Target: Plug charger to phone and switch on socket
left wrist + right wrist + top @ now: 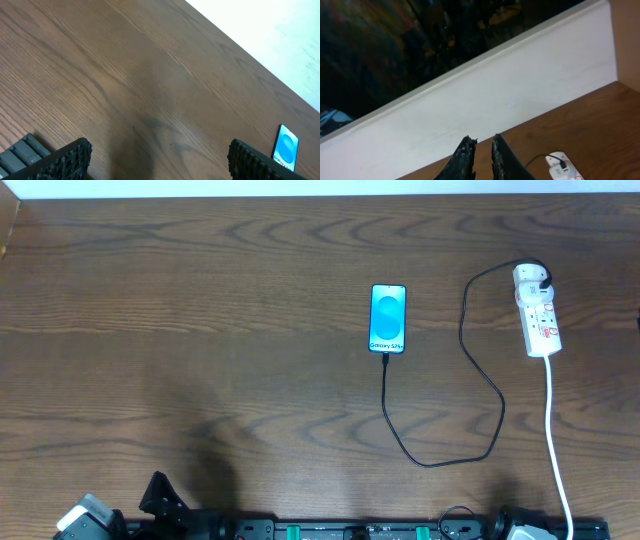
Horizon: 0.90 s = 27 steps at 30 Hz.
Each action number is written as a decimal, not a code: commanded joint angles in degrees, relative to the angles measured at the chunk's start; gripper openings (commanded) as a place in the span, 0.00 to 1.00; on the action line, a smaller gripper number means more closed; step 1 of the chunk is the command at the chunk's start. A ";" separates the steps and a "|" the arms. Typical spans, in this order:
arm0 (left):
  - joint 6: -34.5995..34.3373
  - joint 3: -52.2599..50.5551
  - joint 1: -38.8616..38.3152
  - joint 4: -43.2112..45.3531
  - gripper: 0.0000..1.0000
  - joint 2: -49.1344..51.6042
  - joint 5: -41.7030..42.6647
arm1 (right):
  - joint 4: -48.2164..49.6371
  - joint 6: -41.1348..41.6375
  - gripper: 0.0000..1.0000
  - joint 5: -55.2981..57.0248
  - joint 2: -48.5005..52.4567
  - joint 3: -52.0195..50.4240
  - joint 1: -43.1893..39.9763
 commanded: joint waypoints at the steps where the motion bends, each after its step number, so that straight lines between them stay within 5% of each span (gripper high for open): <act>1: -0.48 0.07 0.28 0.02 0.88 -0.52 -0.55 | -0.22 -1.01 0.11 -1.84 -0.72 0.11 1.18; 27: -0.48 0.07 0.28 0.02 0.88 -0.52 -0.52 | -0.20 -1.01 0.10 -7.17 -11.45 0.07 3.37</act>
